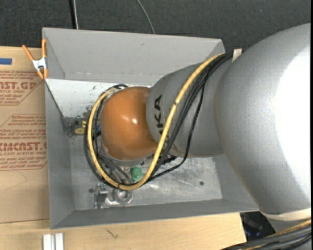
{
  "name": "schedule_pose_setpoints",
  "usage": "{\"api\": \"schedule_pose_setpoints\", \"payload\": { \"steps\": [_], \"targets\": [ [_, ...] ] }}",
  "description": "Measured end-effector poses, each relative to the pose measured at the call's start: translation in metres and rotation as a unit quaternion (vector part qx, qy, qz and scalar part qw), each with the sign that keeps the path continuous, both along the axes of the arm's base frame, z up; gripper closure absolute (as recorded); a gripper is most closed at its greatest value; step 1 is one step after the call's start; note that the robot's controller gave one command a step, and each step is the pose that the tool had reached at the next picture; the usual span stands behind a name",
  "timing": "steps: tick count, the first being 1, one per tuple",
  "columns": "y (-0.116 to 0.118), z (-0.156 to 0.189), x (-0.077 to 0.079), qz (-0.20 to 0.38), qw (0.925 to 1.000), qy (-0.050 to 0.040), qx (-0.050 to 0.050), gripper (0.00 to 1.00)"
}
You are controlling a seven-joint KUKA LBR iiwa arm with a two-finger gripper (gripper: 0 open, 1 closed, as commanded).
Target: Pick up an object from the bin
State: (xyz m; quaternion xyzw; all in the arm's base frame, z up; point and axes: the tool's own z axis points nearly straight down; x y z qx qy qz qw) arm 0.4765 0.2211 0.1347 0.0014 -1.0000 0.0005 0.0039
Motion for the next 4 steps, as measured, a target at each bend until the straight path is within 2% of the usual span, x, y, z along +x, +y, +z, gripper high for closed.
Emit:
{"api": "schedule_pose_setpoints", "payload": {
  "steps": [1, 2, 3, 4],
  "targets": [
    [-0.087, -0.062, 0.02, -0.04, 0.9992, -0.0057, 0.005, 0.0],
    [-0.141, -0.034, 0.047, -0.079, 0.9969, -0.0056, 0.0, 0.0],
    [-0.155, -0.016, 0.042, -0.109, 0.994, -0.0042, 0.0, 0.0],
    [-0.151, -0.057, 0.047, -0.123, 0.9924, -0.0012, 0.002, 0.0]
  ]
}}
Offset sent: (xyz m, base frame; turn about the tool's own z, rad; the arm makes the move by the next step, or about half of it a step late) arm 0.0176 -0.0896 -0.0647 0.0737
